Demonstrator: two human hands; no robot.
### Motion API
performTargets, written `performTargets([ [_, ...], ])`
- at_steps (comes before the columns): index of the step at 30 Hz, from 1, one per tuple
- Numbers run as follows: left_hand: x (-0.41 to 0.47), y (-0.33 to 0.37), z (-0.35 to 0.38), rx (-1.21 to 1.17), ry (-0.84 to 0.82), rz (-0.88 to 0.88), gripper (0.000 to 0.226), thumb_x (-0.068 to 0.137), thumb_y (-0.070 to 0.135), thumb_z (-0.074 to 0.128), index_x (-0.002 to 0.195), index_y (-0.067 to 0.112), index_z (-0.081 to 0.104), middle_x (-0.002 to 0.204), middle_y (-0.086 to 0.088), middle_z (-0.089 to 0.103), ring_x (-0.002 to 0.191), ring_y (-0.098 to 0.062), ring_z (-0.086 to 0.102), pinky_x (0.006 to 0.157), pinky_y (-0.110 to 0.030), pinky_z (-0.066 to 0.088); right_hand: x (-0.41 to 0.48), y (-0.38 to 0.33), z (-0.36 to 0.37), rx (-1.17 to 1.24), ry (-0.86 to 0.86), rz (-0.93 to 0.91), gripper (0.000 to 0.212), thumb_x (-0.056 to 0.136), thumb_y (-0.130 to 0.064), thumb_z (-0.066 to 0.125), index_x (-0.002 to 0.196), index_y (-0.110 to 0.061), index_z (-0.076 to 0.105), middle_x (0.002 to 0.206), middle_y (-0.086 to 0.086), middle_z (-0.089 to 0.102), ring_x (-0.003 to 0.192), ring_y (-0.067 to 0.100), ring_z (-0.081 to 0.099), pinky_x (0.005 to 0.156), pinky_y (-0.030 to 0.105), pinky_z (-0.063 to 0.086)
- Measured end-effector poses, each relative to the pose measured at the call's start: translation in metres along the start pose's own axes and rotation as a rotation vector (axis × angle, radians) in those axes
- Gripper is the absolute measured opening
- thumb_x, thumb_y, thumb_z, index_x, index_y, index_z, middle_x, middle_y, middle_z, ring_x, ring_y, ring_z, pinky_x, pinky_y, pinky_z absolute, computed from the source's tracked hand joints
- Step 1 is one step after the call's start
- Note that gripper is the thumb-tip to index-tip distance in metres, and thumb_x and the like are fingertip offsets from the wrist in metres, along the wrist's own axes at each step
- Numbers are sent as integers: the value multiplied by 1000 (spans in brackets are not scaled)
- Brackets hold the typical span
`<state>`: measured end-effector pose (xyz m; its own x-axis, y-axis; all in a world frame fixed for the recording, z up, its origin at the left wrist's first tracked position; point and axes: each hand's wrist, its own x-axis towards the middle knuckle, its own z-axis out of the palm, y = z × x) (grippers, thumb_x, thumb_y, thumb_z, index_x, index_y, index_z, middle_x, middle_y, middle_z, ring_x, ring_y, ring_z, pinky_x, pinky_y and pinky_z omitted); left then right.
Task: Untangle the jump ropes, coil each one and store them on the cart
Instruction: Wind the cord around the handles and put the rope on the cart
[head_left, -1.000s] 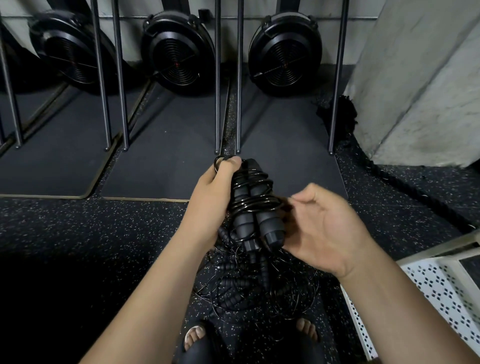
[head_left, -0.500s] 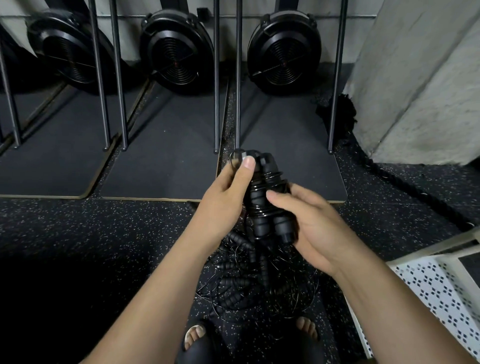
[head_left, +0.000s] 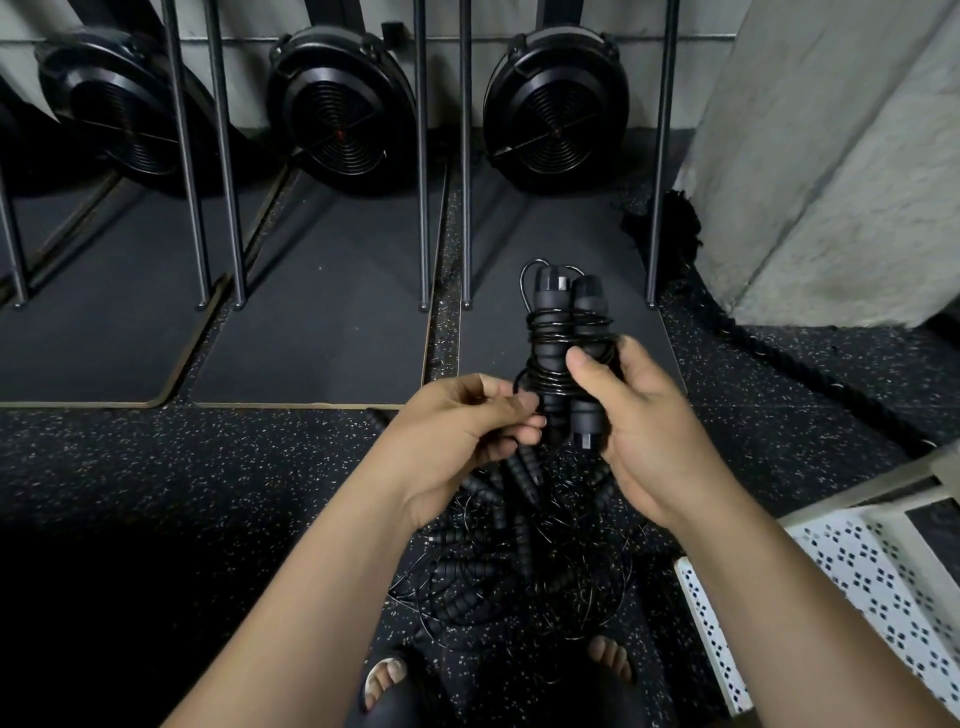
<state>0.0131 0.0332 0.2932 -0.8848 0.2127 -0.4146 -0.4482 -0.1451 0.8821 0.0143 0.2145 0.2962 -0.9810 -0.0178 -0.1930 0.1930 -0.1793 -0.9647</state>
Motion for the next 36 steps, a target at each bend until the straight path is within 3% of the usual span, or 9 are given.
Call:
performTargets([
  [6, 3, 4, -6, -45, 132, 105, 7, 96, 2, 73, 102, 3, 70, 84, -11, 74, 66, -13, 65, 66, -20, 57, 3, 4, 9, -212, 14, -70, 22, 104, -44, 67, 120, -30, 64, 117, -7, 78, 110, 16, 75, 102, 57, 57],
  [9, 3, 4, -7, -87, 232, 138, 7, 98, 8, 74, 103, 5, 70, 85, -12, 71, 67, -17, 65, 65, -27, 58, 0, 9, 18, -226, 1, -92, 38, 91, -59, 70, 119, -34, 63, 121, -7, 77, 114, 19, 74, 102, 61, 56],
  [14, 3, -5, 2, 42, 187, 149, 25, 108, 38, 61, 105, 15, 71, 104, -10, 77, 98, -32, 73, 106, -64, 53, 0, 16, 18, -68, -17, -48, 36, 92, -51, 69, 123, -33, 65, 125, 0, 77, 119, 30, 73, 107, 63, 52],
  [19, -5, -3, 15, 394, 264, 217, 68, 103, 76, 32, 112, 28, 80, 105, 14, 80, 104, 0, 72, 101, -32, 54, -3, 10, 17, -297, -35, -56, 28, 89, -56, 60, 112, -40, 62, 110, -6, 77, 100, 18, 74, 93, 61, 58],
  [21, -4, -6, 14, 342, 255, 172, 79, 96, 85, 31, 107, 26, 82, 102, 11, 82, 102, -4, 75, 102, -37, 56, -7, 10, 20, -402, -84, -54, 27, 91, -56, 57, 112, -40, 56, 110, -4, 75, 96, 23, 74, 86, 61, 60],
  [25, -2, -8, 15, 195, 257, 156, 84, 84, 98, 38, 116, 33, 79, 112, 11, 81, 112, -9, 74, 109, -43, 53, -10, 8, 22, -570, -140, -78, 23, 106, -44, 56, 128, -42, 52, 130, -17, 67, 119, 3, 63, 104, 41, 49],
  [28, 2, -6, 10, 113, 286, 158, 70, 86, 91, 50, 112, 31, 78, 112, 6, 81, 112, -17, 75, 108, -50, 53, -16, 6, 28, -377, -164, 1, 45, 100, -60, 63, 142, -54, 48, 138, -28, 65, 127, -6, 60, 111, 39, 47],
  [31, 3, -4, 8, 83, 354, 157, 72, 87, 90, 49, 109, 28, 79, 109, 6, 81, 111, -20, 75, 107, -51, 54, -18, 12, 33, -205, -102, 85, 87, 80, -82, 73, 153, -48, 41, 150, -18, 61, 137, 8, 60, 114, 52, 48],
  [36, -2, -4, 15, 116, 431, 178, 72, 89, 91, 40, 106, 31, 77, 104, 7, 81, 106, -21, 75, 104, -53, 55, -25, 18, 44, 29, -114, 181, 49, 100, -60, 60, 136, -27, 64, 117, 4, 80, 104, 28, 79, 86, 53, 65],
])
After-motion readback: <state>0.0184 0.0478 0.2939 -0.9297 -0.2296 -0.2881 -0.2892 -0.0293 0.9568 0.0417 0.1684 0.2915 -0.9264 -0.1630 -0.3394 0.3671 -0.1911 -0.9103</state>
